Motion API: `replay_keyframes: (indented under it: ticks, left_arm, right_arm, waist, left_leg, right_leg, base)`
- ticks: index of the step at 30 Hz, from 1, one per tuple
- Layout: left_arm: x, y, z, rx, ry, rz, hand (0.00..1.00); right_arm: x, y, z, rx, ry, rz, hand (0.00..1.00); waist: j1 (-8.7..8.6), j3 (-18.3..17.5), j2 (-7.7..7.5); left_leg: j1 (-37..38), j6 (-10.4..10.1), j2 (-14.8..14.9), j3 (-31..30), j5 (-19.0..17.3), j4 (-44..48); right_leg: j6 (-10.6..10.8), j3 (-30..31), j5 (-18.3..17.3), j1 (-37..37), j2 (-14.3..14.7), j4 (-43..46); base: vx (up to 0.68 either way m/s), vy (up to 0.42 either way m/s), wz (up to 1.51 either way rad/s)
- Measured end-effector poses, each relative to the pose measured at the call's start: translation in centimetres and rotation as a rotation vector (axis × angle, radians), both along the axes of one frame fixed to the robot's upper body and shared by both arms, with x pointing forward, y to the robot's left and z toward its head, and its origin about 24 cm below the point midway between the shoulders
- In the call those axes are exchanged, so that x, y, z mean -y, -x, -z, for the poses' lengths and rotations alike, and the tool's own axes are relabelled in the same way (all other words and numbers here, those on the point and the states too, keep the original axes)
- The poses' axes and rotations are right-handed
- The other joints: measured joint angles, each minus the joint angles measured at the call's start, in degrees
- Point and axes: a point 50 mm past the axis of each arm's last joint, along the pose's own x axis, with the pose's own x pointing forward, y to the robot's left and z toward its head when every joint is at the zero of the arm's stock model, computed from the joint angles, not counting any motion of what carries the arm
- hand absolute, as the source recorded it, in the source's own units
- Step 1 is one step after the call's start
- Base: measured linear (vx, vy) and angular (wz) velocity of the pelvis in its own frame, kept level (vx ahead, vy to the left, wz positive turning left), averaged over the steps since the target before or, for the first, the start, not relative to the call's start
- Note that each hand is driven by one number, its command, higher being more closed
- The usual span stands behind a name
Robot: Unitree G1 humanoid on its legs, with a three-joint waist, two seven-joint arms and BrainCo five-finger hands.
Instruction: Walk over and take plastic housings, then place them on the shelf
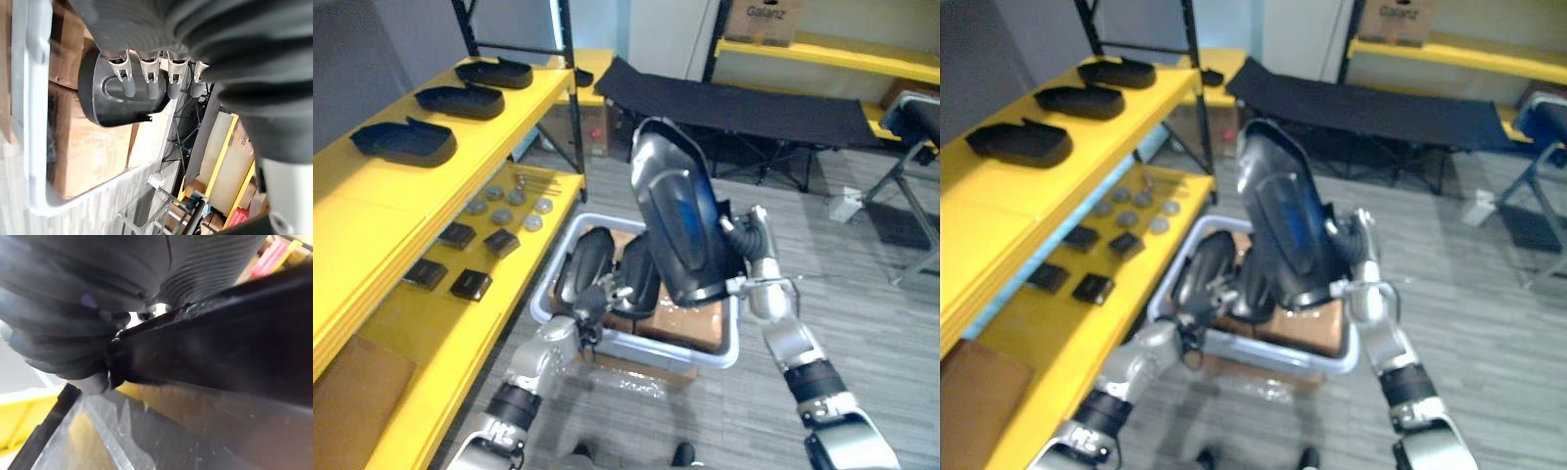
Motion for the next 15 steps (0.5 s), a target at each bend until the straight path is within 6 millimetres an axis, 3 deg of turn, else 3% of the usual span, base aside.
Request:
replay_keyframes:
  ticks: [15]
  left_arm:
    - [1.9,0.4,0.2,0.018,0.038,0.036,0.0]
  right_arm:
    - [-1.5,0.0,3.4,-0.145,0.015,-0.035,1.0]
  waist:
    - [0.27,-1.41,-0.27]
  left_leg:
    - [-0.16,0.06,-0.08,-0.33,0.13,0.03]
  right_leg:
    - [0.04,-0.48,0.08,0.02,-0.08,0.0]
  base:
    - [0.0,0.0,0.0]
